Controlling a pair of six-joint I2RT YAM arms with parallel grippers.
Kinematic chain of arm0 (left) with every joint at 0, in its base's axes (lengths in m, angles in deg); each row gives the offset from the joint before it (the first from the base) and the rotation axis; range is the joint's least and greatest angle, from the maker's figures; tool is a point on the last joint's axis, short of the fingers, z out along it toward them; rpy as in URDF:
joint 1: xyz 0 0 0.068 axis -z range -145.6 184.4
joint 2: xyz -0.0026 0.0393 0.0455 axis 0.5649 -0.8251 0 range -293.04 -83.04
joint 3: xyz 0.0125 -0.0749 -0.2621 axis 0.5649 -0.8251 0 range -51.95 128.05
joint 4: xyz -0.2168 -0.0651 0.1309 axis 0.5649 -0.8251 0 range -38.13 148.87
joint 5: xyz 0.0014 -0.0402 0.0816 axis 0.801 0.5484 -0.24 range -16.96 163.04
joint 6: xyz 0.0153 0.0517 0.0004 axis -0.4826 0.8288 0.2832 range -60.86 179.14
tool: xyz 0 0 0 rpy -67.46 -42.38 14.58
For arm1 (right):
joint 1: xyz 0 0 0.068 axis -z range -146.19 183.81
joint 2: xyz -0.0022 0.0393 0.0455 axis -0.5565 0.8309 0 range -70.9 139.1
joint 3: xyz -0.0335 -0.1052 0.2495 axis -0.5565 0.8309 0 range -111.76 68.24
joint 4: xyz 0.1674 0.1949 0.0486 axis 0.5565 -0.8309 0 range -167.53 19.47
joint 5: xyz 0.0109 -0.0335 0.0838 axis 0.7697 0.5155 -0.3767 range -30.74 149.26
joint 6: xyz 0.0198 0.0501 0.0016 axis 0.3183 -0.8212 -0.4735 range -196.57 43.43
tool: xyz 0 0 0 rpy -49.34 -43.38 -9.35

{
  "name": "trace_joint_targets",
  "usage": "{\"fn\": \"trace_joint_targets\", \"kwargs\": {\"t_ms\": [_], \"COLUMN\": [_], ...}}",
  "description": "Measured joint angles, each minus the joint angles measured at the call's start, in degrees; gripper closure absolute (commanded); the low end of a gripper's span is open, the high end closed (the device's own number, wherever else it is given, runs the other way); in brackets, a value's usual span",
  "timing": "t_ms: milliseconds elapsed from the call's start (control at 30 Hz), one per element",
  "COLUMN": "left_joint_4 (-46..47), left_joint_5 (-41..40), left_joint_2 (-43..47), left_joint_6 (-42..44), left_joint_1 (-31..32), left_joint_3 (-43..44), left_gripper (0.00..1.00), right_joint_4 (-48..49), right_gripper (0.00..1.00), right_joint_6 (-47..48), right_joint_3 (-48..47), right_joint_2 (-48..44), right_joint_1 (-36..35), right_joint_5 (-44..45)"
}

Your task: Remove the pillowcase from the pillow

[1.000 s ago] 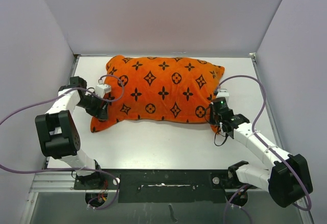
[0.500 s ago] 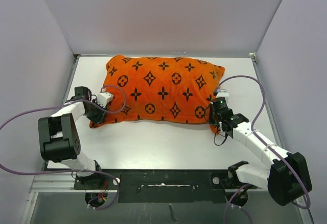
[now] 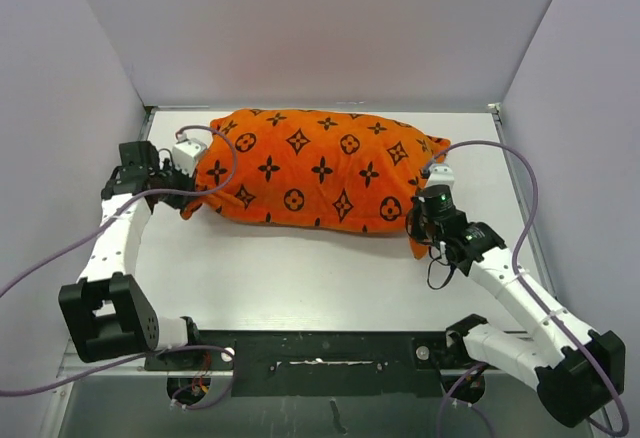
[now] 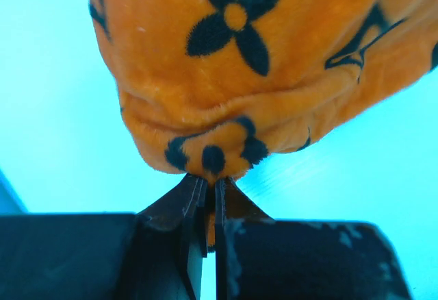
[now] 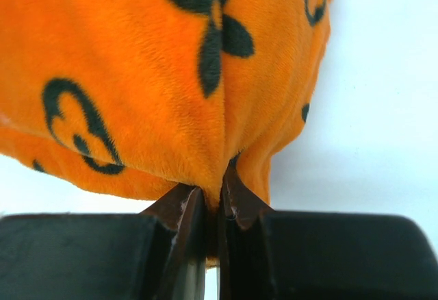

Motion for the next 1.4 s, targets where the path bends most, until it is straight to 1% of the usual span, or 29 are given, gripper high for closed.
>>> {"fn": "trace_joint_targets", "kwargs": {"t_ms": [100,233,367,433,567,700,867,933,1000,1067,1167,1233,1300,1400], "left_joint_4": [-4.1,-10.1,-17.5,-20.7,-22.6,-23.8,-25.6,-25.5,-25.1,-24.2,-21.4,-18.3,-13.7,-6.6], "left_joint_5": [1.8,2.9,3.1,3.1,2.6,1.5,1.4,1.3,0.7,-0.8,-5.4,-9.5,-14.1,-20.3], "left_joint_2": [3.3,6.0,9.0,9.9,11.0,10.9,9.0,8.4,8.0,7.7,5.9,3.4,-0.6,-9.0], "left_joint_6": [-1.7,-2.9,-3.1,-3.4,-5.3,-8.6,-11.1,-11.2,-11.0,-10.7,-9.3,-7.6,-5.7,-3.1], "left_joint_1": [0.0,-0.3,-0.9,-1.2,-1.2,-1.2,-1.2,-1.2,-1.2,-1.0,0.7,2.4,4.4,7.0], "left_joint_3": [6.0,11.5,17.1,22.4,31.7,41.4,54.0,56.8,57.2,55.2,49.3,44.9,40.7,36.4], "left_gripper": [1.00,1.00,1.00,1.00,1.00,1.00,1.00,1.00,1.00,1.00,1.00,1.00,1.00,1.00], "right_joint_4": [-3.5,-9.1,-15.8,-18.8,-23.6,-27.1,-30.6,-30.9,-30.6,-30.4,-29.0,-27.2,-24.1,-16.6], "right_gripper": [1.00,1.00,1.00,1.00,1.00,1.00,1.00,1.00,1.00,1.00,1.00,1.00,1.00,1.00], "right_joint_6": [0.2,0.0,-0.5,-0.8,-1.6,-1.7,-2.0,-2.2,-2.3,-2.3,-1.6,-1.0,-0.6,-0.8], "right_joint_3": [-3.3,-7.3,-12.1,-14.9,-21.8,-28.4,-38.3,-41.0,-42.5,-42.5,-41.4,-40.4,-39.1,-35.5], "right_joint_2": [-1.7,-5.6,-10.4,-12.2,-15.1,-15.9,-14.5,-13.4,-11.9,-10.3,-5.4,-0.8,4.7,14.1], "right_joint_1": [-4.0,-8.8,-10.7,-10.9,-11.0,-11.0,-11.0,-11.0,-11.0,-11.0,-10.9,-8.9,-3.1,8.4], "right_joint_5": [2.4,5.4,6.5,6.4,6.1,4.7,2.6,2.2,2.1,2.1,2.0,0.0,-5.3,-12.7]}}
